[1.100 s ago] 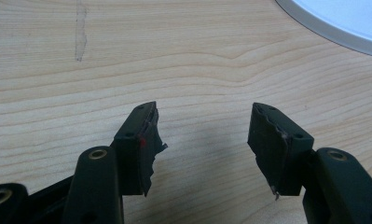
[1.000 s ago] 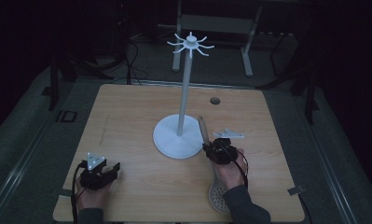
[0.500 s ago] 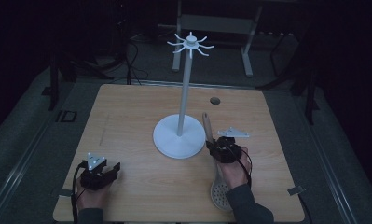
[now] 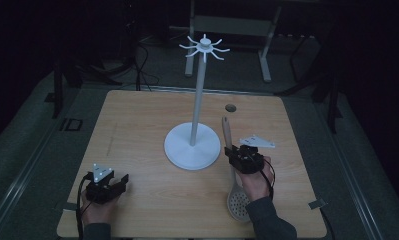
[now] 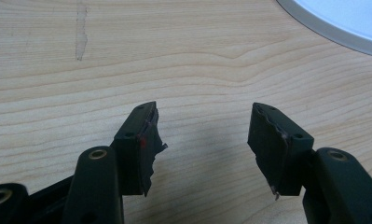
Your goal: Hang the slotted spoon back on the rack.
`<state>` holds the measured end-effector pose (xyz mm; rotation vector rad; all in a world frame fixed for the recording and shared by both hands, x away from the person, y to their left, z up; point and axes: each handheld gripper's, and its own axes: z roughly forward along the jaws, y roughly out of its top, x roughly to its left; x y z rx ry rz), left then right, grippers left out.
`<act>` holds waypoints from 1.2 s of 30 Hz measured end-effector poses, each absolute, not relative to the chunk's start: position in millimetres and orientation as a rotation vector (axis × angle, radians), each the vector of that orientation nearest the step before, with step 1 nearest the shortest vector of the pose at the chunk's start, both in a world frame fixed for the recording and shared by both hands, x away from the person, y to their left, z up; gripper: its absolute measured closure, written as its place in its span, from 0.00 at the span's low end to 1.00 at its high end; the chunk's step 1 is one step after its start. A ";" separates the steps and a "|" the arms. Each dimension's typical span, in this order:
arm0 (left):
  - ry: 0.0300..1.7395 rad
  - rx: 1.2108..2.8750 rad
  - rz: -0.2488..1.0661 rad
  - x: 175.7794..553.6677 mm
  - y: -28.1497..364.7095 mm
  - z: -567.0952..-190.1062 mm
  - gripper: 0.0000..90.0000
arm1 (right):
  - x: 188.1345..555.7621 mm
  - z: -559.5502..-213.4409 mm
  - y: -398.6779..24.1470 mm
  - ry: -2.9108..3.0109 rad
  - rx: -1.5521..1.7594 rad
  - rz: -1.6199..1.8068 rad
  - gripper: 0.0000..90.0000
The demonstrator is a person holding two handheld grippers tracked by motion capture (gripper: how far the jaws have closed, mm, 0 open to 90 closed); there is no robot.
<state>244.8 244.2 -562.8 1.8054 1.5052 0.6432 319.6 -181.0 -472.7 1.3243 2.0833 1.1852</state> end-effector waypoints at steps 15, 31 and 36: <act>1.505 1.801 0.642 244.9 244.8 -562.8 0.48 | 319.8 -460.2 -182.8 2.055 1.272 1.236 0.82; 1.508 1.800 0.642 245.2 245.9 -563.4 0.48 | 321.1 -446.4 -183.5 2.008 1.242 1.283 0.82; 1.506 1.800 0.643 244.9 246.0 -563.2 0.48 | 321.1 -442.8 -184.0 1.992 1.232 1.296 0.82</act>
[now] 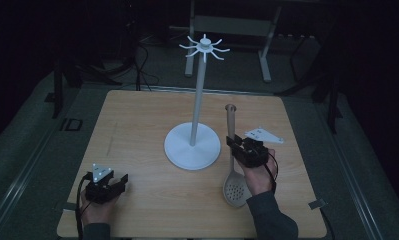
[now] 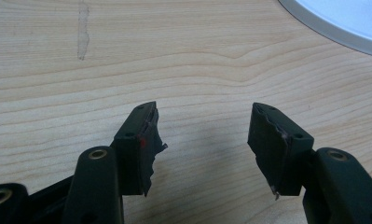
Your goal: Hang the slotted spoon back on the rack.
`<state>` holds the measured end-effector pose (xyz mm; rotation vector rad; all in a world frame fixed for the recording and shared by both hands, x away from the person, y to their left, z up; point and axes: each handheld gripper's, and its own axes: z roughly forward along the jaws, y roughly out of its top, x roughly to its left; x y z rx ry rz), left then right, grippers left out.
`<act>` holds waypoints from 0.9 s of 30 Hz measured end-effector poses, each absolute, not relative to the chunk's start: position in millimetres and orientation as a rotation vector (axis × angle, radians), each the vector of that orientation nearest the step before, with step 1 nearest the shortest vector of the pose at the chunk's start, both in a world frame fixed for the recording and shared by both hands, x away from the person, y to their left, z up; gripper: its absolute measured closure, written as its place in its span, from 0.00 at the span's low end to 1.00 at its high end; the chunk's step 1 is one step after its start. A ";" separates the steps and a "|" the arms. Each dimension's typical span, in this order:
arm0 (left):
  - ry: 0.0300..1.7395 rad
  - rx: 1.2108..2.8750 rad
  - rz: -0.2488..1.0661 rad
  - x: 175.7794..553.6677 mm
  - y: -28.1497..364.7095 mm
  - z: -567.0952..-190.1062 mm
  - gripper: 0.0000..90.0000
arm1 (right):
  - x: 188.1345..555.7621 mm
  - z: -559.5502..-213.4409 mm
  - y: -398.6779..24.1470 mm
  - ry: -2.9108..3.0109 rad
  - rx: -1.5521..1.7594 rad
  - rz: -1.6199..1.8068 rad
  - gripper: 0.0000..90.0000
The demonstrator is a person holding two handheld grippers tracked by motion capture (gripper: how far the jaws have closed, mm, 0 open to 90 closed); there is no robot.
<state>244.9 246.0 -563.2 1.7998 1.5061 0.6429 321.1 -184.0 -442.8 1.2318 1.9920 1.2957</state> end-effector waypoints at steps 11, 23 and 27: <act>1.508 1.800 0.642 245.0 245.2 -563.4 0.48 | 320.5 -436.5 -183.1 1.961 1.198 1.332 0.82; 1.509 1.802 0.642 245.1 244.9 -563.6 0.48 | 317.4 -430.4 -183.4 1.919 1.156 1.368 0.82; 1.510 1.799 0.644 244.8 245.2 -563.4 0.48 | 315.9 -427.9 -182.4 1.907 1.127 1.386 0.82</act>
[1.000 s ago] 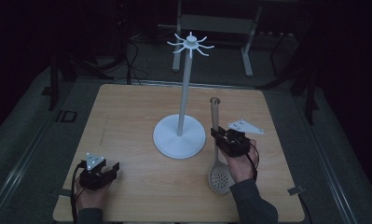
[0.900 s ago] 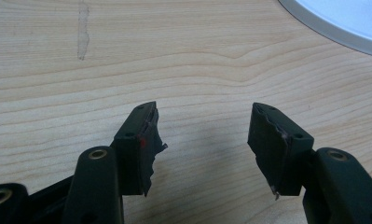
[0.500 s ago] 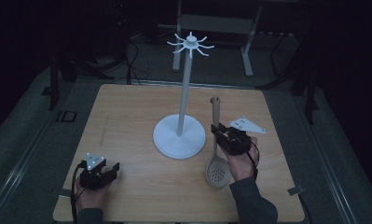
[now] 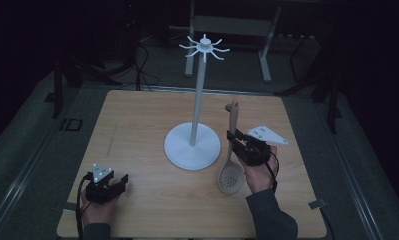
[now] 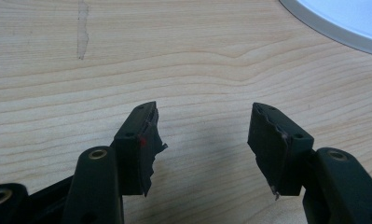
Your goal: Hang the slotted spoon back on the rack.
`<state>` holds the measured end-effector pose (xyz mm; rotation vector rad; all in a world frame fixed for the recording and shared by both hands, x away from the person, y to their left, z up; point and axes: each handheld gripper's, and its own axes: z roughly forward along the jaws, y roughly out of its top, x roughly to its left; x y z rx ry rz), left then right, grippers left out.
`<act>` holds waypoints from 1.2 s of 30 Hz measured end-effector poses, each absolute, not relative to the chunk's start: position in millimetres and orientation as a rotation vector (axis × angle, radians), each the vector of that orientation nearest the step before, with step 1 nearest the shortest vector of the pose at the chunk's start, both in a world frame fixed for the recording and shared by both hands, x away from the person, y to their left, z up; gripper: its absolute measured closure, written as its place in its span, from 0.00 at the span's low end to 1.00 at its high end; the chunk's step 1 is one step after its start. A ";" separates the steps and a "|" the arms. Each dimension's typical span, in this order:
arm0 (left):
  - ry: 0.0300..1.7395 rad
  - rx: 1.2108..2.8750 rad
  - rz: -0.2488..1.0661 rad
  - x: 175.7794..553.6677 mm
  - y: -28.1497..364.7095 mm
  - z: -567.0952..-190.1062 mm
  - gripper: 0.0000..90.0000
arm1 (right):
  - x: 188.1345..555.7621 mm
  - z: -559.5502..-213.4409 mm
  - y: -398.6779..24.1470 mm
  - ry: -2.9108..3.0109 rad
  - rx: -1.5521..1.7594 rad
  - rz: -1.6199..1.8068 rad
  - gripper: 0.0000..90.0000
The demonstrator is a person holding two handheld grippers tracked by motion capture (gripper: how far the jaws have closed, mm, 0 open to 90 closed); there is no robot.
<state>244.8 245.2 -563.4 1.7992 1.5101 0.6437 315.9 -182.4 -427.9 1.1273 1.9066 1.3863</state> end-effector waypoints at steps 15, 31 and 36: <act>1.510 1.795 0.646 244.4 245.9 -563.0 0.48 | 315.1 -419.8 -171.6 1.881 1.064 1.431 0.82; 1.509 1.792 0.646 244.0 246.4 -562.6 0.48 | 317.5 -412.1 -161.7 1.872 1.030 1.450 0.82; 1.509 1.790 0.647 243.9 246.5 -562.4 0.48 | 317.9 -409.1 -161.0 1.867 1.027 1.457 0.82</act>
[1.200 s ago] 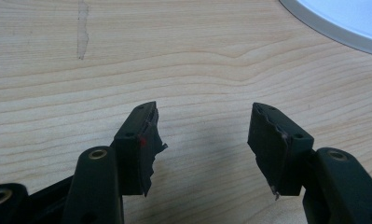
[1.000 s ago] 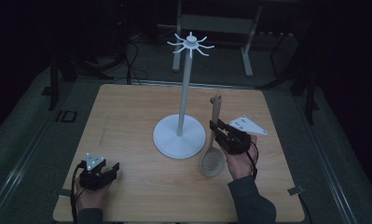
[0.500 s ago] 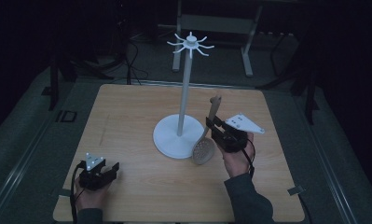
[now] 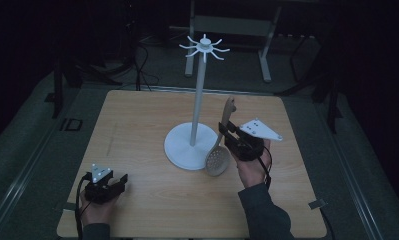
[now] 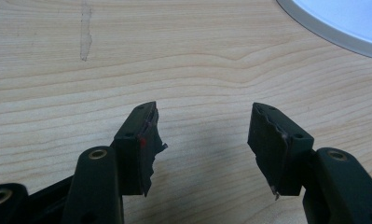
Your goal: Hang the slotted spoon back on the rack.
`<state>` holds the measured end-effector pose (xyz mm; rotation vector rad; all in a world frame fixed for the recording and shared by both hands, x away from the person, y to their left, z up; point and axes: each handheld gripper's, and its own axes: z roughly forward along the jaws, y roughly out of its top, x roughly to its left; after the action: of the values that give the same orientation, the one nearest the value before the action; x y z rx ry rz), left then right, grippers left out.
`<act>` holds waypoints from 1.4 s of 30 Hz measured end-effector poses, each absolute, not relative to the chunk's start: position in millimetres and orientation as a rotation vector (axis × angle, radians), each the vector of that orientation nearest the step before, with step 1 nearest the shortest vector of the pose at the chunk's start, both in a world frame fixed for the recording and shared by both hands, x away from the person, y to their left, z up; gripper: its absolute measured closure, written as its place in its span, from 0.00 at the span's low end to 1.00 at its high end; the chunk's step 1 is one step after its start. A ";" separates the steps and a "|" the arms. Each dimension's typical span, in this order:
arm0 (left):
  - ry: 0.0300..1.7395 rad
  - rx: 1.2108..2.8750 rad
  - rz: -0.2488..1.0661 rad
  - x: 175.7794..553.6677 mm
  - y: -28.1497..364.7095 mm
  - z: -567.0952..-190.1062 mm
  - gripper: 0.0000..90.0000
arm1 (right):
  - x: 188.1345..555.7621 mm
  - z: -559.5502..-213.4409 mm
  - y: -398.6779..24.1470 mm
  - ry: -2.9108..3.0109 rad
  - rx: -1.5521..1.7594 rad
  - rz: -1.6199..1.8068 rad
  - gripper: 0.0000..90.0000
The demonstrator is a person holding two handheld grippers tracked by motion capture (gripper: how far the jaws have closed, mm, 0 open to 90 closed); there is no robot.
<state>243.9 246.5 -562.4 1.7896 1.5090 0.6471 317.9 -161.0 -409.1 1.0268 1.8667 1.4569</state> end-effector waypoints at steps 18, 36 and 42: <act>1.511 1.794 0.648 244.1 246.1 -562.6 0.48 | 325.6 -393.8 -160.9 1.853 1.006 1.464 0.82; 1.512 1.796 0.648 244.4 245.7 -562.9 0.48 | 333.6 -374.8 -167.7 1.818 1.019 1.506 0.82; 1.511 1.793 0.650 244.3 246.3 -562.6 0.48 | 335.5 -370.4 -165.4 1.817 1.019 1.521 0.82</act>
<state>244.3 246.3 -562.6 1.7929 1.5114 0.6496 335.5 -165.4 -370.4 1.0193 1.8169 1.5214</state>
